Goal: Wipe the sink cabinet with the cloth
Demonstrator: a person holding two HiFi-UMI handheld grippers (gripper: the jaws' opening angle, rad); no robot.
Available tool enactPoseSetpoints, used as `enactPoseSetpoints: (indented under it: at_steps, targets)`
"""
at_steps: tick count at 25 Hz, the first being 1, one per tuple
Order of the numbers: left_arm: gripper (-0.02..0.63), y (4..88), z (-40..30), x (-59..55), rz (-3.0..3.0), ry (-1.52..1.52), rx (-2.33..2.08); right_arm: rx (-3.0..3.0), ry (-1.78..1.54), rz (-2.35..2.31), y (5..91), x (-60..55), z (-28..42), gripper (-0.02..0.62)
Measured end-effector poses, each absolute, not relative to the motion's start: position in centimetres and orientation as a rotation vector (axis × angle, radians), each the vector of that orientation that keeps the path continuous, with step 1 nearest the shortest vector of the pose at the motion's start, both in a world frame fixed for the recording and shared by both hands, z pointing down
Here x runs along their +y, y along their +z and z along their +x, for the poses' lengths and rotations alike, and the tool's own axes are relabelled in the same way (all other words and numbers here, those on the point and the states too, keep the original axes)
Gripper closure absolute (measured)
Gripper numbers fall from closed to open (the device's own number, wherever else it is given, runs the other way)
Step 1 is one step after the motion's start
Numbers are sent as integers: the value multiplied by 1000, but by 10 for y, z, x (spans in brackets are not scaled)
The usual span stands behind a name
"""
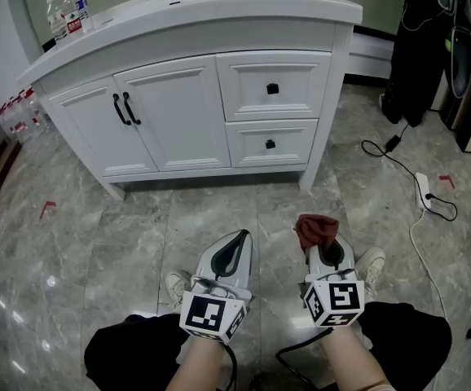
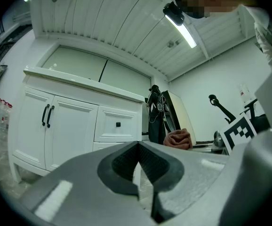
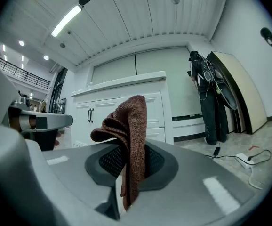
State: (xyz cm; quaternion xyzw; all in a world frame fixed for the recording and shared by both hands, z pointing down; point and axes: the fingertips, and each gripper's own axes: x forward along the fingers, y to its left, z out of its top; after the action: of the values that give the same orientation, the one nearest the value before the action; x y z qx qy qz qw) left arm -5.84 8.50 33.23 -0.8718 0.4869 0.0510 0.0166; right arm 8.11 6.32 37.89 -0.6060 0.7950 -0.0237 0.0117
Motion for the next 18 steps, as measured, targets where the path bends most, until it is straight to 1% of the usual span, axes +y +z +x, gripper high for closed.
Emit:
enactPoseSetpoints:
  at_steps: [18]
  targets:
    - [605, 327, -55, 95, -2705, 158, 1499, 2483, -80, -1874, 374, 73, 77, 517]
